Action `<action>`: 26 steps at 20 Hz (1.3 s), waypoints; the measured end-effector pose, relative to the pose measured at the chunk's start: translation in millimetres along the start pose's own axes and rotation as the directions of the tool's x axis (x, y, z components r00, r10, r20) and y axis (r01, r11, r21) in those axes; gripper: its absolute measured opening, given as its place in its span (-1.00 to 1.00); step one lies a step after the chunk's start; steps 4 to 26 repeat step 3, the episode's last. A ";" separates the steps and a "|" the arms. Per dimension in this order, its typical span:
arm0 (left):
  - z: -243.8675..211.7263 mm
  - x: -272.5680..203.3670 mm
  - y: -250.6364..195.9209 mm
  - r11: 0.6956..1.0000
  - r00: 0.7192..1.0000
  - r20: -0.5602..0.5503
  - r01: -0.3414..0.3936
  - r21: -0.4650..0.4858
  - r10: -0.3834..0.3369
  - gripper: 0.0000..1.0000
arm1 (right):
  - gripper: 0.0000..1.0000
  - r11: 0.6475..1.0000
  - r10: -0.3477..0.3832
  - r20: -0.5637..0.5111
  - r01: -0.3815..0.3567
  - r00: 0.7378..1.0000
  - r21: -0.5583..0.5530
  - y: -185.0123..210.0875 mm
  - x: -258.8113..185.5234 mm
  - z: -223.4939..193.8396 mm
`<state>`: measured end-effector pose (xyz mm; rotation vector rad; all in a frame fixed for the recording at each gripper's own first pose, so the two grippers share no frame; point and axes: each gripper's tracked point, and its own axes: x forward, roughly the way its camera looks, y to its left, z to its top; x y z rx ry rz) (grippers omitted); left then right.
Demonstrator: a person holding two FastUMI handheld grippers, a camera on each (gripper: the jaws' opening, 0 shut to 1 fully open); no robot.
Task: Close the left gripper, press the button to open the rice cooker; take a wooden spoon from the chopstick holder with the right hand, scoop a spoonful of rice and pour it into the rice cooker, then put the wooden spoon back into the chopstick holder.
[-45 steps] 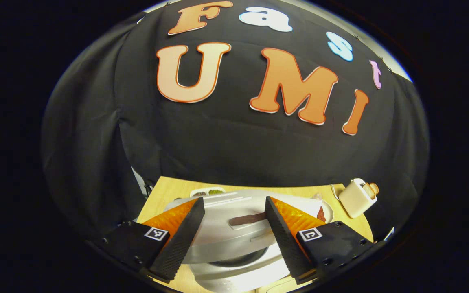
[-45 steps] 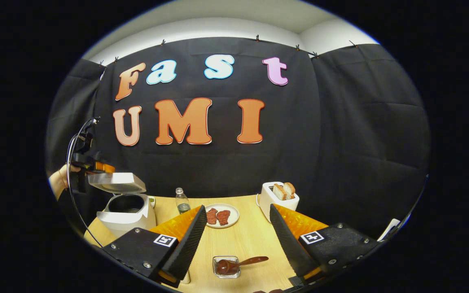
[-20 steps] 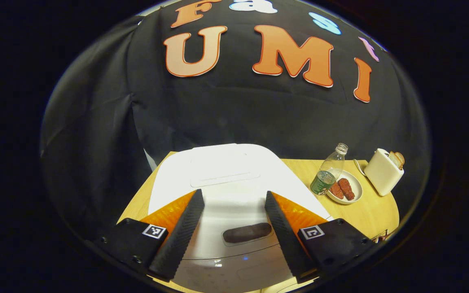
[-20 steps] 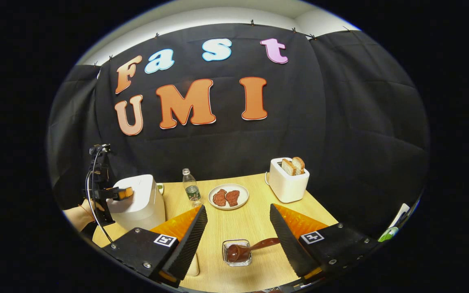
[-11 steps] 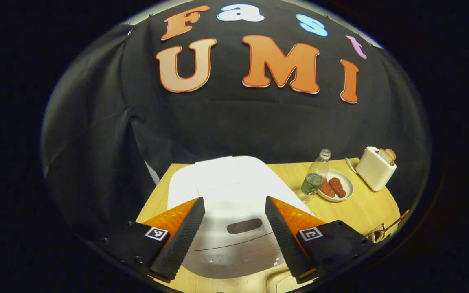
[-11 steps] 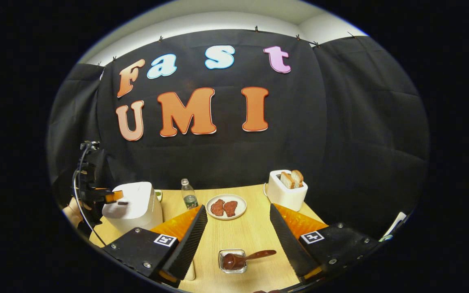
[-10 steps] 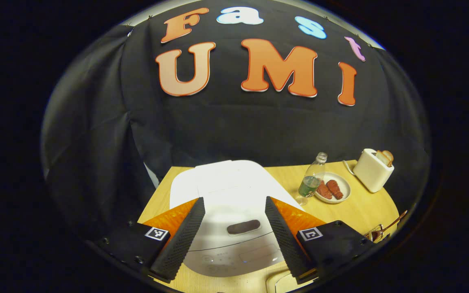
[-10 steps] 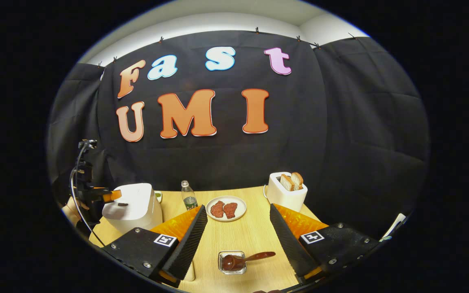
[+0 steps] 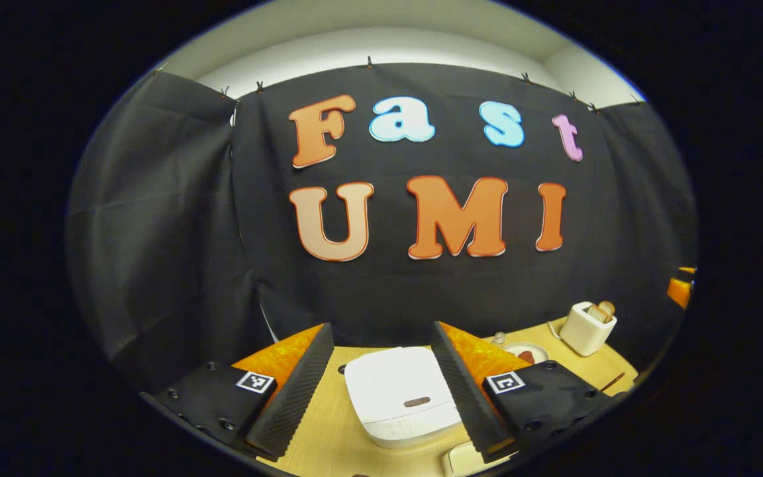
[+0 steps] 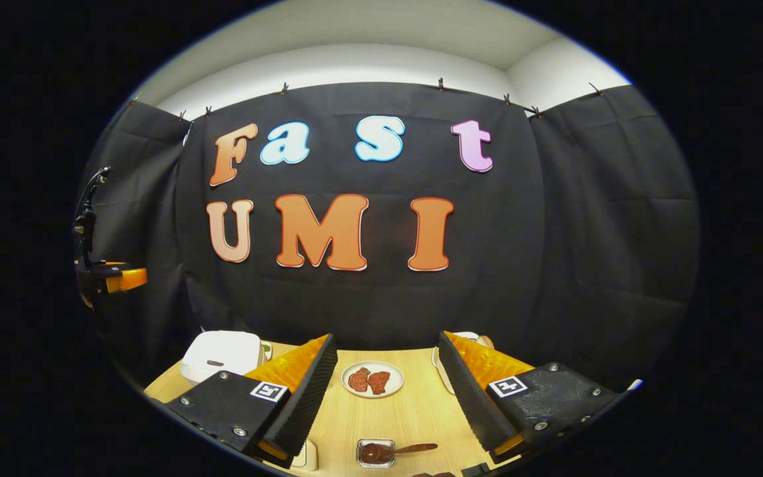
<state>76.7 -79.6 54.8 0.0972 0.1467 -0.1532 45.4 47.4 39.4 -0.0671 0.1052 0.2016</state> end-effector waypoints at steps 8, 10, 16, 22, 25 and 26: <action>38.3 -33.7 20.8 0.999 0.996 0.087 -0.015 -0.043 0.018 1.00 | 0.90 1.000 0.023 0.024 -0.022 0.999 -0.005 7.4 -10.0 20.1; 38.3 -33.7 20.8 0.999 0.996 0.087 -0.015 -0.043 0.018 1.00 | 0.90 1.000 0.023 0.024 -0.022 0.999 -0.005 7.4 -10.0 20.1; 38.3 -33.7 20.8 0.999 0.996 0.087 -0.015 -0.043 0.018 1.00 | 0.90 1.000 0.023 0.024 -0.022 0.999 -0.005 7.4 -10.0 20.1; 38.3 -33.7 20.8 0.999 0.996 0.087 -0.015 -0.043 0.018 1.00 | 0.90 1.000 0.023 0.024 -0.022 0.999 -0.005 7.4 -10.0 20.1; 38.3 -33.7 20.8 0.999 0.996 0.087 -0.015 -0.043 0.018 1.00 | 0.90 1.000 0.023 0.024 -0.022 0.999 -0.005 7.4 -10.0 20.1; 38.3 -33.7 20.8 0.999 0.996 0.087 -0.015 -0.043 0.018 1.00 | 0.90 1.000 0.023 0.024 -0.022 0.999 -0.005 7.4 -10.0 20.1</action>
